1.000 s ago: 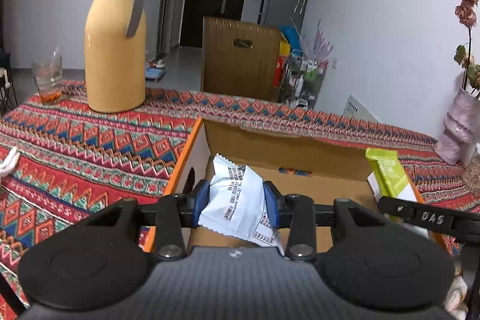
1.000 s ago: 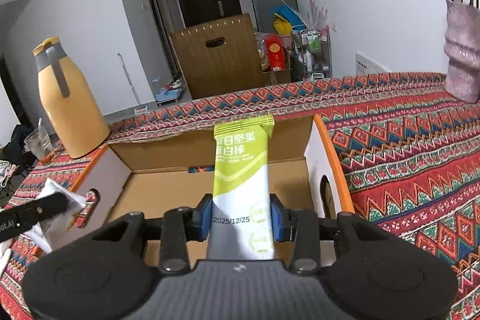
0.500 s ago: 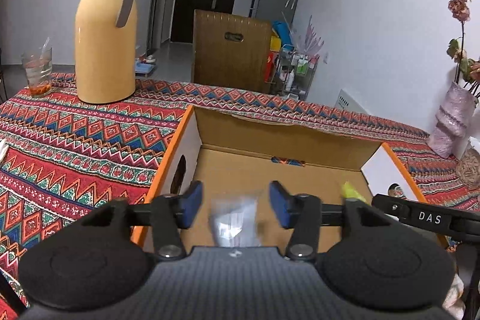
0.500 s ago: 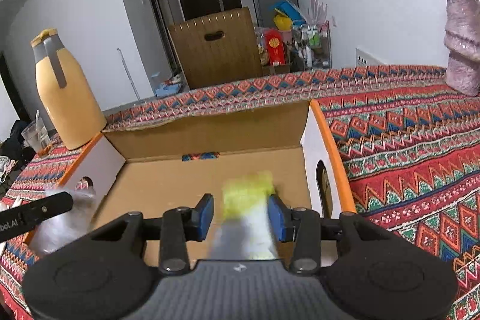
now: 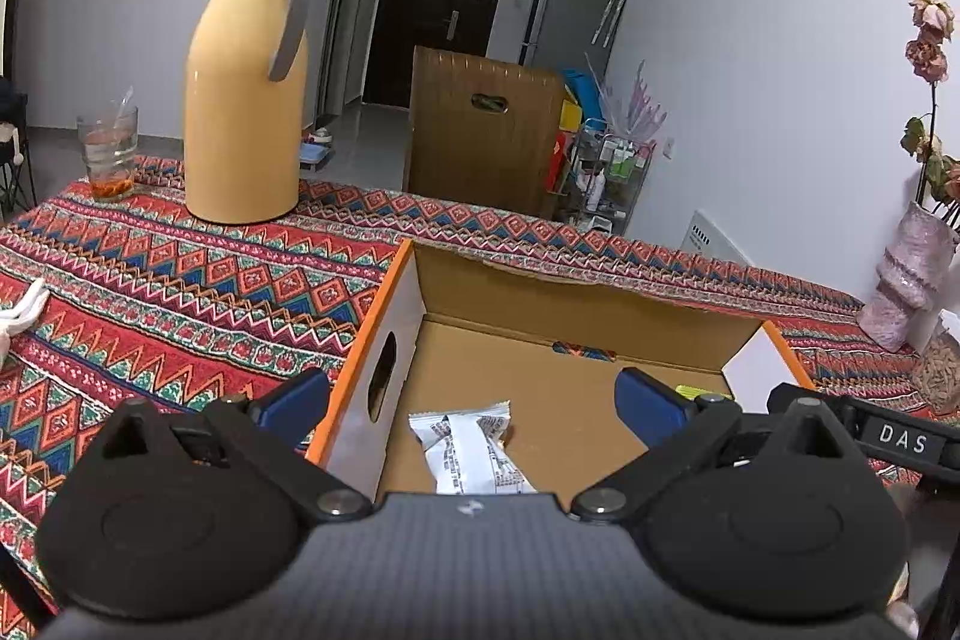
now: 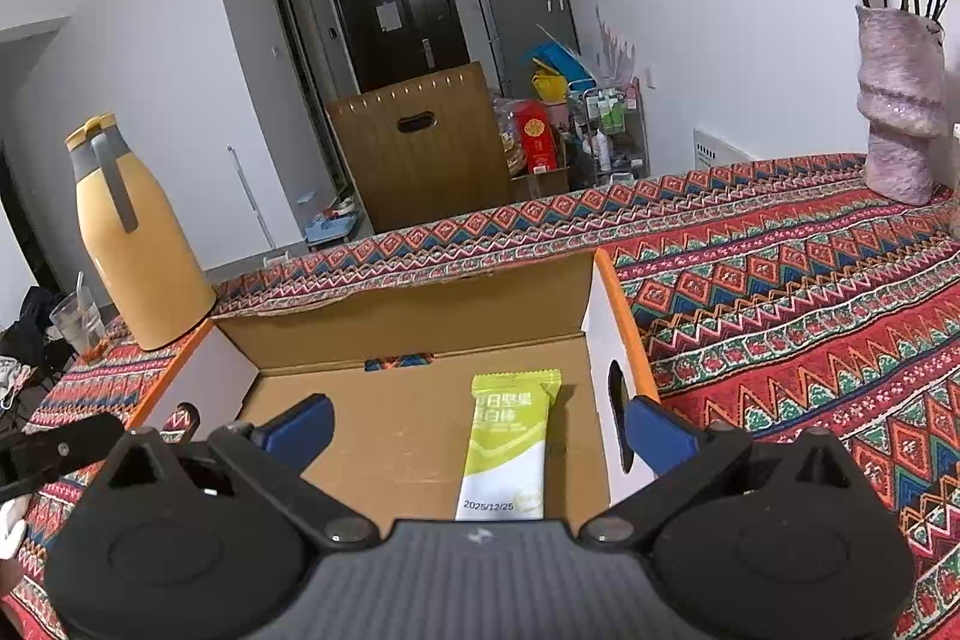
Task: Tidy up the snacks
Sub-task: 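Carry both packets into the box and open both tools to release them, then move both tools back to the snack pile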
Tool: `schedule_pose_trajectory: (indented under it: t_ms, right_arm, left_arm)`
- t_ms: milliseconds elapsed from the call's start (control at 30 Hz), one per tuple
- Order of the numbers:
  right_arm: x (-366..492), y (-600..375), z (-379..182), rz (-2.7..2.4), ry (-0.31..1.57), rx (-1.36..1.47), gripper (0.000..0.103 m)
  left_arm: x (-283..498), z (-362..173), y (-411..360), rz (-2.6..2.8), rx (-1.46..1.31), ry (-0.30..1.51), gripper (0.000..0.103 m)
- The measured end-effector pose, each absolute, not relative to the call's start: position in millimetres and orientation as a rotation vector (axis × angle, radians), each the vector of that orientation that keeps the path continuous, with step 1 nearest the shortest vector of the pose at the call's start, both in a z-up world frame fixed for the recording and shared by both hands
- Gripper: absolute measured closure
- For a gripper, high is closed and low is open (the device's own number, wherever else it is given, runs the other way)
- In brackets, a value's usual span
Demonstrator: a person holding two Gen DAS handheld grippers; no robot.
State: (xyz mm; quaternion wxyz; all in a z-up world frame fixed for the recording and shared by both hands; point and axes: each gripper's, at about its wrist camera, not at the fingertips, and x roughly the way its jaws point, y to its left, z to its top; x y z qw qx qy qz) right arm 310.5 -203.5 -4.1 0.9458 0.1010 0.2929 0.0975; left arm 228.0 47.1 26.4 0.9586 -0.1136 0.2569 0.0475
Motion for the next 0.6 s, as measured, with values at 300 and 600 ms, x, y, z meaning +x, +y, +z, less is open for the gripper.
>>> schedule_pose_trajectory:
  t_ms: [300, 600]
  right_arm:
    - [288, -204, 25, 0.189, 0.512, 0.168, 0.0]
    - [253, -208, 43, 0.179, 0.465, 0.145, 0.0]
  left_arm:
    - [209, 51, 42, 0.104, -0.224, 0.492, 0.0]
    - [180, 62, 42, 0.095, -0.214, 0.485, 0.0]
